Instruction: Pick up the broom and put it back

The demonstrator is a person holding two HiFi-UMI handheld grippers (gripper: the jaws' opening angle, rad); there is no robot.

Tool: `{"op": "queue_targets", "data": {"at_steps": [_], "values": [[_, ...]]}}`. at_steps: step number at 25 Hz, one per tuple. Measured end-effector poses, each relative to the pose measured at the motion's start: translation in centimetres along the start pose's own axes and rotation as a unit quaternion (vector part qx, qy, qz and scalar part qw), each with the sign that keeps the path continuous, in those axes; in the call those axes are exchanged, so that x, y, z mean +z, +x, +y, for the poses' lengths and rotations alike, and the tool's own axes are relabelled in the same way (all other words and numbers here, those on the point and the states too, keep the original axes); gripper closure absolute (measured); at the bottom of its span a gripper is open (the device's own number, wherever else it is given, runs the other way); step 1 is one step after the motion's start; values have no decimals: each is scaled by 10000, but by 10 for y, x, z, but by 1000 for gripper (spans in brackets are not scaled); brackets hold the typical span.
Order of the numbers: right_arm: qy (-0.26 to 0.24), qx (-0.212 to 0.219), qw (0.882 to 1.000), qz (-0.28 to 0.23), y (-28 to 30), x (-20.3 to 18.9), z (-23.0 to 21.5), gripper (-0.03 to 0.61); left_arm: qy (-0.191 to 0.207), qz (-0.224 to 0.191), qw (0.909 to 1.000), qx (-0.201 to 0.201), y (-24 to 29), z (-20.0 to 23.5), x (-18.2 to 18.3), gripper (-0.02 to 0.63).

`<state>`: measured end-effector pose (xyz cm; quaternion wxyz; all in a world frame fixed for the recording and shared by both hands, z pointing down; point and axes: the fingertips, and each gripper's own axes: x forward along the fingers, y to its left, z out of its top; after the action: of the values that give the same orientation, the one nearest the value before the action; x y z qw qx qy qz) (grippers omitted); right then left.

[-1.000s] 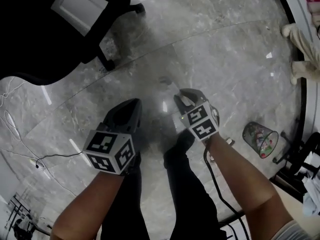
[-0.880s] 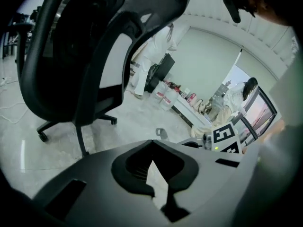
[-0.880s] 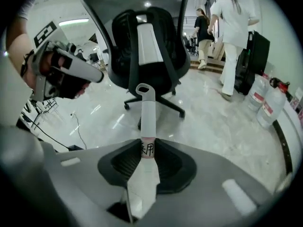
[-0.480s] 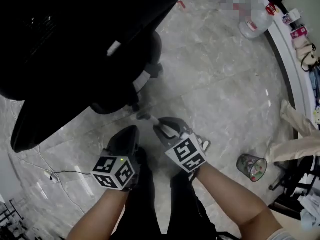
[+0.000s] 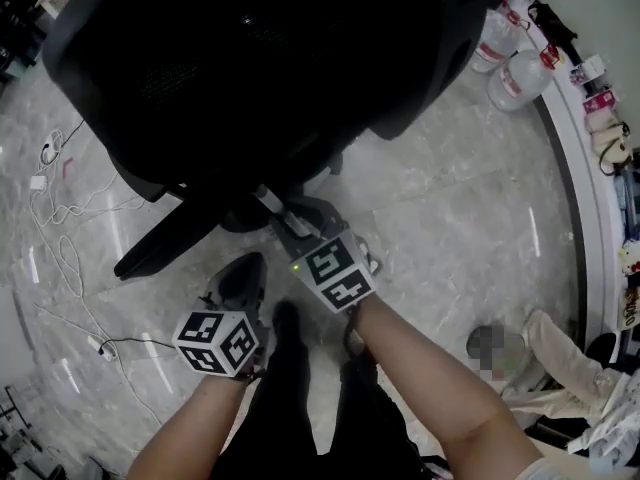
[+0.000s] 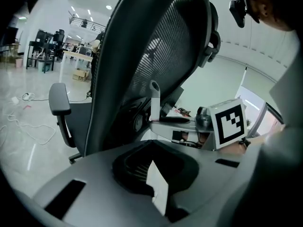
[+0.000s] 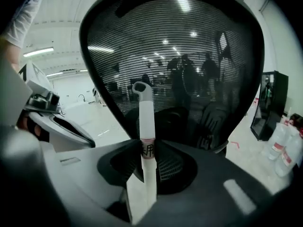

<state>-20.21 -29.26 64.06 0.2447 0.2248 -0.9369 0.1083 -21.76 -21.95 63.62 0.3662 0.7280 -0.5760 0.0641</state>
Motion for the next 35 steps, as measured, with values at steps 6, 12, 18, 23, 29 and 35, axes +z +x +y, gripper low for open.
{"op": "queue_targets", "data": {"at_steps": [6, 12, 18, 23, 29, 35], "values": [[167, -199, 9996, -135, -31, 11, 4, 474, 75, -78, 9999, -85, -15, -16, 8, 609], [320, -536, 9975, -319, -116, 31, -1, 474, 161, -373, 9985, -355, -31, -74, 41, 609], [386, -920, 9922, -752, -288, 116, -26, 476, 657, -673, 9920, -838, -70, -219, 124, 609], [464, -1208, 9830, -1304, -416, 212, -26, 479, 1315, -1030, 9777, -1273, -123, -335, 206, 609], [426, -1496, 9682, -1961, -525, 297, -14, 492, 1823, -1435, 9589, -1636, -180, -441, 282, 609], [266, -1610, 9612, -2224, -581, 322, 0, 492, 2479, -1700, 9371, -1774, -217, -501, 296, 609]]}}
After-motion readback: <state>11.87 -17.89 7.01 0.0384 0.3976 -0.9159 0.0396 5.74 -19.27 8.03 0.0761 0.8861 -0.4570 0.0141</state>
